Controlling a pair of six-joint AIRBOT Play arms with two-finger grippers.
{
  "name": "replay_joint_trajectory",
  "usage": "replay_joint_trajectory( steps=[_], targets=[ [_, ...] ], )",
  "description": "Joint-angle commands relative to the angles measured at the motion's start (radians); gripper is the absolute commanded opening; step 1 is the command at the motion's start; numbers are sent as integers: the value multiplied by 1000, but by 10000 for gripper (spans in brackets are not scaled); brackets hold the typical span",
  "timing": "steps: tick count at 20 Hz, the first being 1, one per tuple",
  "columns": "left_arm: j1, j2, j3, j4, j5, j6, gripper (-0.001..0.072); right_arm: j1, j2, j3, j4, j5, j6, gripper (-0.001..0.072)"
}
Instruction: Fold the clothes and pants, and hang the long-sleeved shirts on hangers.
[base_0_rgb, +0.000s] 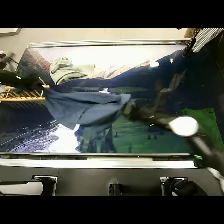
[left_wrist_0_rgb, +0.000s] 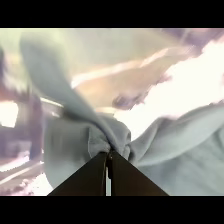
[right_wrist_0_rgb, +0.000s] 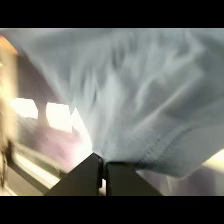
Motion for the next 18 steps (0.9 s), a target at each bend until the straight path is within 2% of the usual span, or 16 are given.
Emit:
replay_joint_trajectory(
  steps=[1,5,8,11,14,16,18],
  targets=[
    [64,193,68,1,3,-40,14,-132,206,221,-40,97,-57,28],
    [138,448,78,2,-10,-153,14,-174,327,518,-74,133,-46,27],
    [177,605,77,16,-20,-229,14,-174,341,701,-245,137,76,27],
    [178,686,77,85,-31,-262,14,-174,334,737,-446,174,208,28],
    [178,669,68,91,-148,-262,14,-174,242,737,-595,371,330,28],
    [162,642,-3,92,-200,-243,14,-174,130,729,-604,515,339,28],
    [137,618,-142,92,-193,-232,14,-173,-23,703,-569,641,338,28]
  ],
)
